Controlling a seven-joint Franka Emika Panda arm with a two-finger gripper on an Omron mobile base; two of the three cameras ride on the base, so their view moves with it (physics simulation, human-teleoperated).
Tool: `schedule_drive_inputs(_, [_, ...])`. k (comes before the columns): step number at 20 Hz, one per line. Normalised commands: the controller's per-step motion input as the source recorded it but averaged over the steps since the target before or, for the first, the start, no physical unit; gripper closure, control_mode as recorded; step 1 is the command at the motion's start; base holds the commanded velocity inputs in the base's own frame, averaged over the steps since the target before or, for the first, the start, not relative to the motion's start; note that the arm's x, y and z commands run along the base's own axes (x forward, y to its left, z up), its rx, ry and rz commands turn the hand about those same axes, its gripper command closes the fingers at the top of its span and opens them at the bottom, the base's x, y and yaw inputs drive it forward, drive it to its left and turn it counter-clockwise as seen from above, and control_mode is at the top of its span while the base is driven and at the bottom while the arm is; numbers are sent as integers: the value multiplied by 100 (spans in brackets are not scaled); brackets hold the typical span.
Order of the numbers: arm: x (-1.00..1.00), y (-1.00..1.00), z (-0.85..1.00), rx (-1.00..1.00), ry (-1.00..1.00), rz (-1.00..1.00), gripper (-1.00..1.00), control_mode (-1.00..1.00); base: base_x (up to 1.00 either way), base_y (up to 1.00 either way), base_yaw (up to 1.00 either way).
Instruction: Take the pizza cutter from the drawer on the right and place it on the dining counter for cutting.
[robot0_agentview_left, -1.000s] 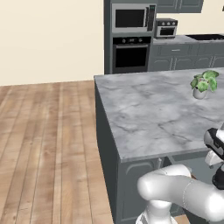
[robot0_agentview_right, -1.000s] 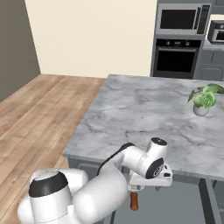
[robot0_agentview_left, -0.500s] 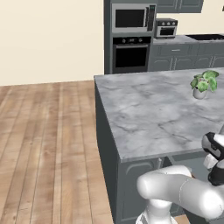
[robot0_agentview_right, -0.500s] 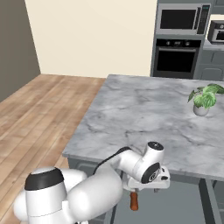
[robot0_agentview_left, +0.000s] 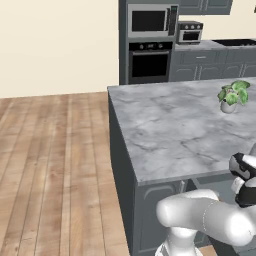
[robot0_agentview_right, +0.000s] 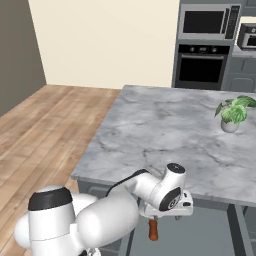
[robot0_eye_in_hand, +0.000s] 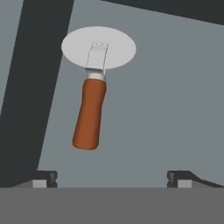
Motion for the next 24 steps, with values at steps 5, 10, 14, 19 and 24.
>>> schedule_drive_inputs(5, [14, 5, -16, 0, 0, 0, -100, -100, 0, 0, 0])
schedule_drive_inputs(10, [0, 17, -23, 0, 0, 0, -100, -100, 0, 0, 0])
schedule_drive_inputs(14, [0, 18, -26, 0, 0, 0, -100, -100, 0, 0, 0])
schedule_drive_inputs(19, [0, 21, -22, 0, 0, 0, -100, -100, 0, 0, 0])
schedule_drive_inputs(24, [0, 14, -26, 0, 0, 0, -100, -100, 0, 0, 0])
